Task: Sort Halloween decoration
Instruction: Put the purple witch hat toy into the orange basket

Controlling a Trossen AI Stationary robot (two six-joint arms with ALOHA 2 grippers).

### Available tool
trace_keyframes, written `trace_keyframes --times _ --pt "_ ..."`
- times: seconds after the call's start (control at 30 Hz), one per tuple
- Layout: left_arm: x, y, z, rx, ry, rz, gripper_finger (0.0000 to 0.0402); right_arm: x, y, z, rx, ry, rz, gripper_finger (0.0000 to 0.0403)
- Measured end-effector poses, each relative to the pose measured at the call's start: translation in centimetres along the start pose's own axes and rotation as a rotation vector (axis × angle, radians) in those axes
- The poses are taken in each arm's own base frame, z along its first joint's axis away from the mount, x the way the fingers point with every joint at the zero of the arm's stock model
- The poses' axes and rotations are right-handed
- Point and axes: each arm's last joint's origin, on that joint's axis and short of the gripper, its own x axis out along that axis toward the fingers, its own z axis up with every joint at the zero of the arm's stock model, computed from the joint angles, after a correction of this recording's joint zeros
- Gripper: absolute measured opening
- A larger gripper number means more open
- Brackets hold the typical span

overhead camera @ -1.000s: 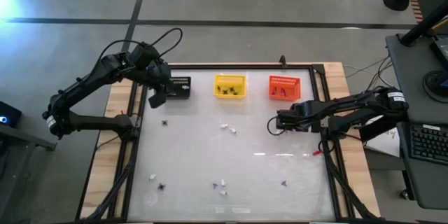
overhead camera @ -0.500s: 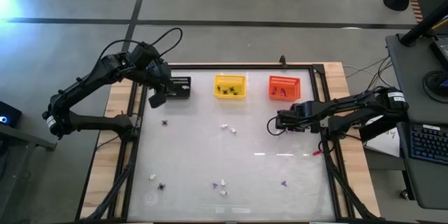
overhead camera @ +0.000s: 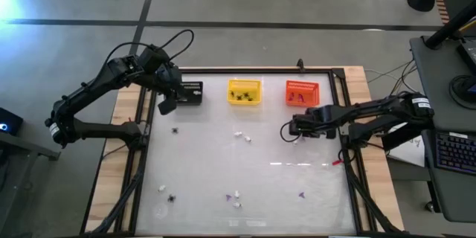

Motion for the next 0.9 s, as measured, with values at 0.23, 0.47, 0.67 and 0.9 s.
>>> trace_keyframes --times 0.23,0.47,0.67,0.9 --pt "0.0 0.0 0.0 -0.028 -0.003 0.003 0.0119 -2.4 2.1 0.8 -0.039 -0.153 0.096 0.0009" --pt "0.0 0.1 0.3 -0.093 -0.028 0.018 0.0119 -2.7 2.3 2.7 -0.045 -0.206 0.090 0.0009" --pt "-0.1 0.7 0.6 -0.160 -0.045 0.166 0.0119 -2.6 2.2 4.8 -0.029 -0.229 0.083 0.0009" --pt "-0.1 0.8 0.6 -0.199 -0.040 0.220 0.0119 -2.5 2.2 7.4 -0.043 -0.240 0.122 0.0009"
